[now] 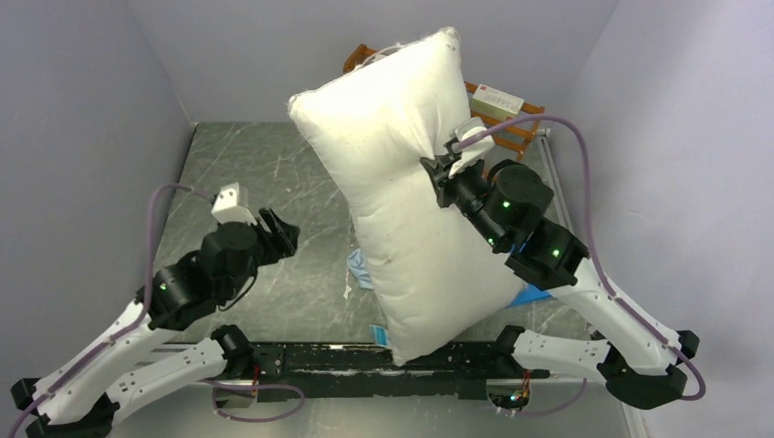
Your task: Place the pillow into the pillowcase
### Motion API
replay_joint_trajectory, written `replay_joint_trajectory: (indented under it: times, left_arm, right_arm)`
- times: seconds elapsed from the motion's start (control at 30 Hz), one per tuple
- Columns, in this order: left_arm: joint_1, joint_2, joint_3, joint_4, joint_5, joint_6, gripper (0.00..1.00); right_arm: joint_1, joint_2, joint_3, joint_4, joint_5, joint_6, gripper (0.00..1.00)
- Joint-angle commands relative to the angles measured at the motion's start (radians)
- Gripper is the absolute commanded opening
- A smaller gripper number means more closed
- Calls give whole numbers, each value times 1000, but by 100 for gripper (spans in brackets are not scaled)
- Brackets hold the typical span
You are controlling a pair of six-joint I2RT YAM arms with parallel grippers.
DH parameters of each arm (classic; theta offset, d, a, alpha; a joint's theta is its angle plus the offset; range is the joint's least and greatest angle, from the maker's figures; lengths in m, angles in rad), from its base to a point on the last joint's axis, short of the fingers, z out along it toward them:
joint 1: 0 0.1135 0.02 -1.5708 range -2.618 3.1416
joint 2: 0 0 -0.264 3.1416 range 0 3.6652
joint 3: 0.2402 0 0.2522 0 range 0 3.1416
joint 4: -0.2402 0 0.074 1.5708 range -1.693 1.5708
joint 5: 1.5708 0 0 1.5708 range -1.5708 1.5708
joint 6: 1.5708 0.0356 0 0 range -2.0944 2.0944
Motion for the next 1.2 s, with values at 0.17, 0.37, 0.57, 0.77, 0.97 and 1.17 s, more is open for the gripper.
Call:
replay_joint_trajectory:
  times: [0.17,0.37,0.57,0.77,0.97,1.17]
  left_arm:
    - [-1,-38,-347,356,185,-174,71]
    - [-1,142,-466,623,338,-204,73]
    - [0,343,-509,798,392,-225,72]
    - [-1,515,-572,1007,466,-233,76]
    - [-1,667,-564,1093,509,-224,81]
    - [-1,772,-547,1190,505,-219,81]
  right_arm:
    - [0,-113,99,143,11,-3,0]
    - [0,-154,64,168,48,9,0]
    - [0,-166,53,186,35,32,0]
    - [0,-158,54,192,28,36,0]
    - [0,-162,35,203,21,42,0]
    - [0,-155,27,209,8,47,0]
